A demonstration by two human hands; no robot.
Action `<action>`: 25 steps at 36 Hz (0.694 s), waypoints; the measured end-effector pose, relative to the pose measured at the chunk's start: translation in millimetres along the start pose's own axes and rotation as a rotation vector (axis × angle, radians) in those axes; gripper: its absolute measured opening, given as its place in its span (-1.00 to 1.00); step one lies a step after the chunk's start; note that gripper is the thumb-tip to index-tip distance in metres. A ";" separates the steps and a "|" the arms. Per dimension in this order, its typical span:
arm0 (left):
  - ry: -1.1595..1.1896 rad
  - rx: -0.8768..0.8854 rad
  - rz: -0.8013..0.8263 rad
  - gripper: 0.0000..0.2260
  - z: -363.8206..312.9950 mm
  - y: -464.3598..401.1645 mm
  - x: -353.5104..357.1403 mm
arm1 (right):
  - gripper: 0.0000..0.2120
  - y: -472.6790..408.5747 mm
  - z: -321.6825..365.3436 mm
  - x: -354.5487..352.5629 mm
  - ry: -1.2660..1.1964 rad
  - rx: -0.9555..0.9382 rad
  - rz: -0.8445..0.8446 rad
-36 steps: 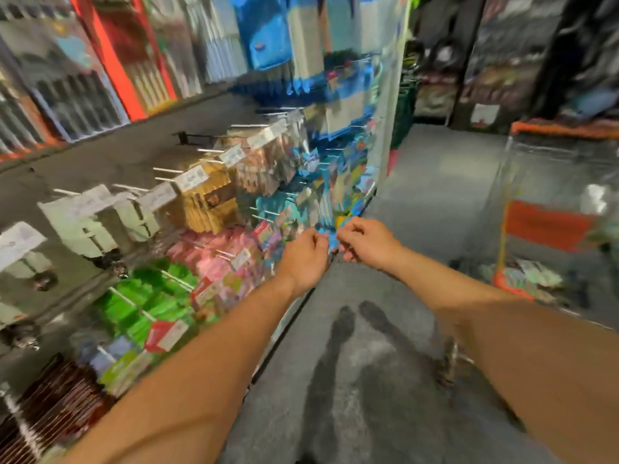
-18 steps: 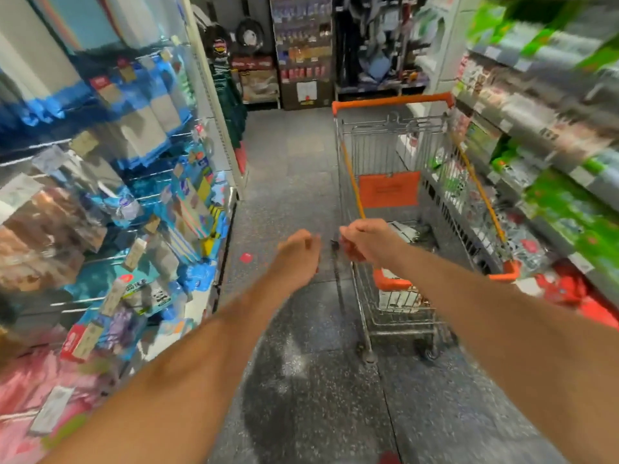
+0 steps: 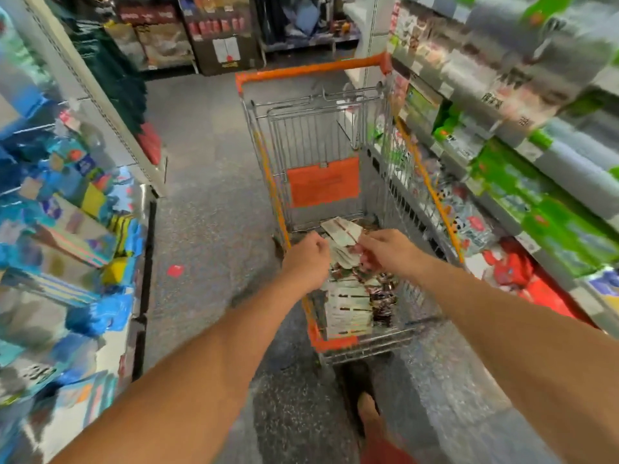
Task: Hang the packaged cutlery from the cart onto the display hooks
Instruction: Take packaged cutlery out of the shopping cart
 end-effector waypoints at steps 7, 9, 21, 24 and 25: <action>-0.021 -0.133 0.162 -0.86 -18.4 -89.0 44.8 | -0.84 -104.1 -15.0 -46.7 0.081 0.169 0.034; -0.027 -0.167 0.163 -0.89 -17.8 -113.0 60.3 | -0.77 -130.5 -28.1 -54.2 0.210 0.175 0.101; -0.127 -0.424 0.411 -0.79 48.7 -164.9 174.0 | -0.51 -208.5 -142.9 -39.9 0.660 0.247 0.392; -0.175 -0.431 0.498 -0.78 64.9 -167.7 198.7 | -0.45 -216.7 -174.2 -25.2 0.726 0.255 0.483; -0.203 -0.440 0.508 -0.78 70.6 -167.5 206.7 | -0.53 -217.2 -183.0 -21.1 0.758 0.218 0.530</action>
Point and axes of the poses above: each hand's wrist, its own y-axis away from the middle knuckle, its own x-axis out of the palm, z = x × y, the point moved 1 cm from there along -y, towards the middle knuckle, and after that the axes turned 13 degrees about -y, right-handed, at the moved point
